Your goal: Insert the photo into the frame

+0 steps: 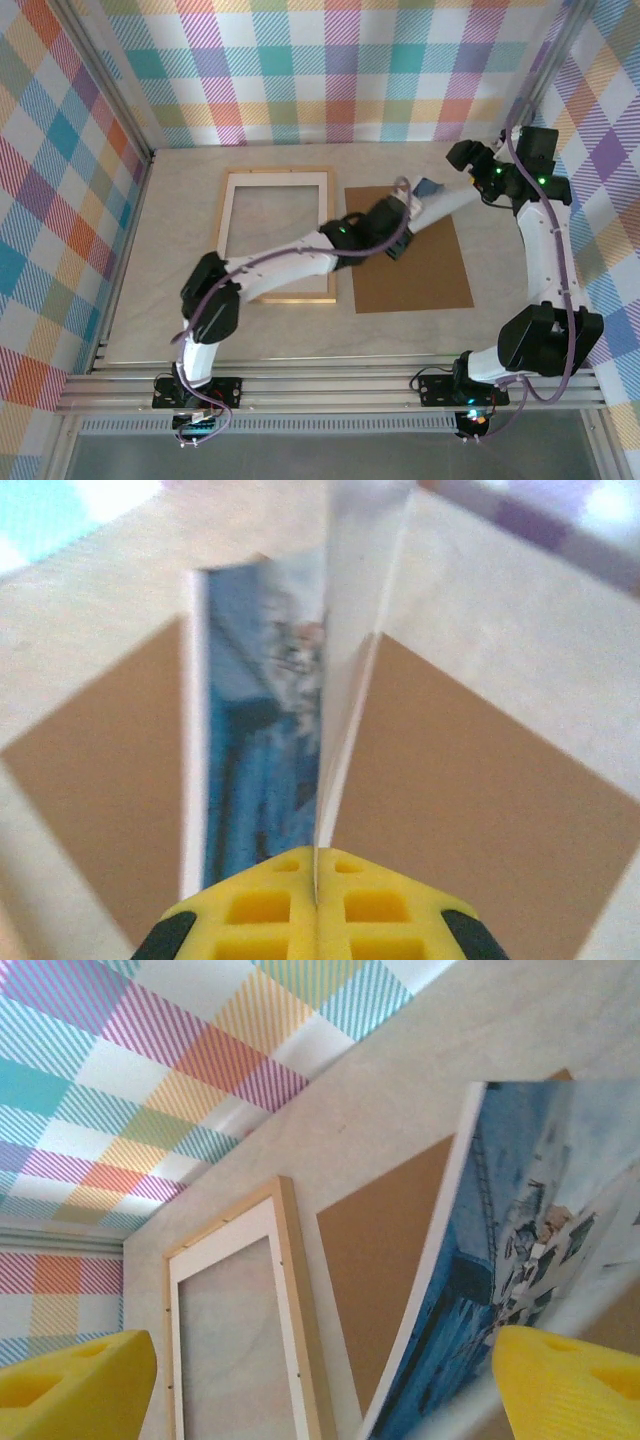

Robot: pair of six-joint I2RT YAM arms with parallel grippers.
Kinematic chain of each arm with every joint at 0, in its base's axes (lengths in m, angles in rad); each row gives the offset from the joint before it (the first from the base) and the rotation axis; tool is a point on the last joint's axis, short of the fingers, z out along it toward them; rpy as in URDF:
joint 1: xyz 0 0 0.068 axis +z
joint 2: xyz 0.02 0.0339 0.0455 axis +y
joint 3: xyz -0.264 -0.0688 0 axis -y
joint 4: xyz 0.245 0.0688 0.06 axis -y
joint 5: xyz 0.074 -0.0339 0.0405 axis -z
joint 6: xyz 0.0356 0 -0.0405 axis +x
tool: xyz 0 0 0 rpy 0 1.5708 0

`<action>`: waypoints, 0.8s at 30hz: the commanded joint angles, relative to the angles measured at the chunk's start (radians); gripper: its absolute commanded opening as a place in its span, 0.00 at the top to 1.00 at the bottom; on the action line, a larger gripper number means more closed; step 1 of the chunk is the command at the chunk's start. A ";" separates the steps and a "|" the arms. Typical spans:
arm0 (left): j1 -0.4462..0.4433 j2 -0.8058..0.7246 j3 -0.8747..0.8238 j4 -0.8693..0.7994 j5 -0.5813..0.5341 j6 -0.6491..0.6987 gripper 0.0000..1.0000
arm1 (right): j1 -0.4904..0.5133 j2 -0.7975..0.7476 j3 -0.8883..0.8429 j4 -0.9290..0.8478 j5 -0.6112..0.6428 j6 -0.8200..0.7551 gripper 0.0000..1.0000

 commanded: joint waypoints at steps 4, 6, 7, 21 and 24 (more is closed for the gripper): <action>0.199 -0.160 -0.061 -0.008 0.047 -0.371 1.00 | 0.000 -0.048 -0.064 0.111 -0.115 0.064 0.15; 0.274 -0.199 -0.151 0.026 0.092 -0.523 1.00 | 0.019 -0.056 -0.108 0.152 -0.150 0.084 0.16; 0.303 -0.217 -0.203 0.093 0.112 -0.588 1.00 | 0.035 -0.055 -0.124 0.159 -0.154 0.084 0.16; 0.374 -0.453 -0.698 0.214 -0.110 -1.080 1.00 | 0.345 0.064 -0.459 0.491 -0.134 0.215 0.17; 0.373 -0.487 -0.739 0.180 -0.117 -1.162 1.00 | 0.381 0.097 -0.498 0.512 -0.111 0.239 0.17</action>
